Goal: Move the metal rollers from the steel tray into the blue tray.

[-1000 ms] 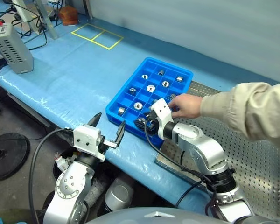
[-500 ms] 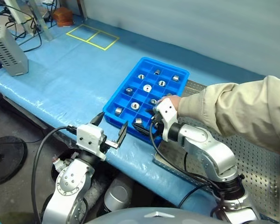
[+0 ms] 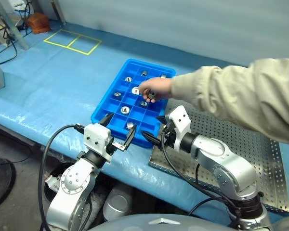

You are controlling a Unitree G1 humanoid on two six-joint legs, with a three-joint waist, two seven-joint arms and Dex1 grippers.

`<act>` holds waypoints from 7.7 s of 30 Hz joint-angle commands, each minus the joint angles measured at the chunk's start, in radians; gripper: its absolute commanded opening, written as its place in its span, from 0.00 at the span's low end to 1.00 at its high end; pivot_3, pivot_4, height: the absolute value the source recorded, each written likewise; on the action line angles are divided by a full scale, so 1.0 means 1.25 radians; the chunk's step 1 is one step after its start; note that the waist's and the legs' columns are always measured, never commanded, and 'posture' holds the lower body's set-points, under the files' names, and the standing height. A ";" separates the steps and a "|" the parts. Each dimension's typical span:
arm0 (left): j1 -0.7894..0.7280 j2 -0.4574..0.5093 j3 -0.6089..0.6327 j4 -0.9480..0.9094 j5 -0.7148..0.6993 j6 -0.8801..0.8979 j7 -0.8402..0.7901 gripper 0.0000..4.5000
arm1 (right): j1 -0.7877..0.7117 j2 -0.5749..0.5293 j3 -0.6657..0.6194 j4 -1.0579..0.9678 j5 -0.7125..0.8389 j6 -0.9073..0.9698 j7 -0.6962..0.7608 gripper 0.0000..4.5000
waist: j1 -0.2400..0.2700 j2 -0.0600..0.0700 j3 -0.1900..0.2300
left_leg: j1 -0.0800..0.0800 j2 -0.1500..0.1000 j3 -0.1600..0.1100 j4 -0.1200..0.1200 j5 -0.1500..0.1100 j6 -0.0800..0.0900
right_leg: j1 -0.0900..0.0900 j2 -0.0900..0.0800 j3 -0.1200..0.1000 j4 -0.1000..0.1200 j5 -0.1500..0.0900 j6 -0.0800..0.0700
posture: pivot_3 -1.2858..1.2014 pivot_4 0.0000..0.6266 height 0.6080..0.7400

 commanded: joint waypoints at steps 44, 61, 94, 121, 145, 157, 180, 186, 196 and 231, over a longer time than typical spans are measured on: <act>-0.020 -0.004 -0.018 0.022 -0.011 -0.013 -0.022 1.00 | 0.021 -0.017 -0.017 -0.059 0.030 0.003 -0.039 1.00 | -0.191 0.000 0.000 | 0.007 0.000 -0.001 0.005 -0.001 0.003 | 0.009 0.000 0.002 0.000 -0.001 -0.002 | 0.64 0.24 1.00; -0.036 0.006 -0.022 0.029 -0.012 -0.008 -0.033 1.00 | 0.027 -0.027 -0.028 -0.077 0.041 0.000 -0.057 1.00 | -0.196 0.001 0.001 | 0.007 0.000 0.000 0.005 -0.001 0.003 | 0.009 0.000 0.003 0.000 -0.001 -0.002 | 0.63 0.24 1.00; -0.658 0.109 -0.192 0.502 0.029 0.169 -0.353 1.00 | 0.282 0.008 -0.162 -0.272 -0.019 -0.020 -0.238 1.00 | -0.290 0.000 0.001 | 0.009 -0.001 0.003 0.005 -0.002 0.004 | 0.009 0.000 0.007 0.001 0.000 -0.001 | 0.52 0.24 1.00; -0.887 -0.018 -0.314 1.028 0.217 0.011 -0.567 1.00 | 0.390 0.082 -0.116 -0.293 -0.108 -0.109 -0.294 1.00 | -0.325 0.000 0.000 | 0.009 -0.001 0.006 0.005 -0.003 0.006 | 0.008 0.000 0.011 0.001 0.002 0.003 | 0.48 0.24 1.00; -0.791 0.048 -0.021 0.623 0.125 0.218 -0.414 0.38 | 0.260 0.055 -0.089 -0.237 -0.100 -0.083 -0.222 1.00 | -0.316 0.000 0.000 | 0.009 -0.001 0.007 0.007 -0.003 0.007 | 0.007 0.000 0.013 0.002 0.003 0.005 | 0.55 0.24 1.00; -0.587 0.030 0.173 0.357 0.144 0.352 -0.092 0.38 | 0.129 0.046 -0.017 -0.149 -0.084 -0.088 -0.163 1.00 | -0.276 -0.001 0.001 | 0.011 -0.001 0.006 0.008 -0.003 0.007 | 0.008 0.000 0.012 0.007 0.003 0.005 | 0.59 0.24 1.00; -0.359 -0.004 0.272 0.208 0.136 0.473 0.105 0.38 | 0.126 0.050 -0.007 -0.142 -0.070 -0.076 -0.145 1.00 | -0.258 -0.002 0.002 | 0.011 -0.001 0.005 0.008 -0.003 0.007 | 0.008 -0.001 0.012 0.006 0.003 0.004 | 0.59 0.24 1.00; -0.342 -0.011 0.274 0.227 0.127 0.475 0.117 0.46 | 0.128 0.050 -0.007 -0.146 -0.072 -0.074 -0.148 1.00 | -0.259 -0.002 0.002 | 0.011 -0.001 0.005 0.008 -0.003 0.007 | 0.008 -0.001 0.011 0.006 0.002 0.003 | 0.59 0.24 1.00; -0.401 0.002 0.267 0.215 0.075 0.437 0.078 0.99 | 0.173 0.054 -0.035 -0.186 -0.070 -0.070 -0.167 1.00 | -0.260 -0.002 0.002 | 0.010 -0.001 0.005 0.008 -0.003 0.007 | 0.008 -0.001 0.011 0.006 0.002 0.003 | 0.58 0.24 1.00; -0.905 -0.241 -0.153 1.084 0.094 -0.004 -0.292 0.99 | 0.485 0.124 -0.046 -0.318 -0.164 -0.231 -0.397 1.00 | -0.381 -0.002 0.002 | 0.010 -0.002 0.009 0.008 -0.004 0.008 | 0.007 0.000 0.016 0.004 0.001 0.004 | 0.41 0.24 1.00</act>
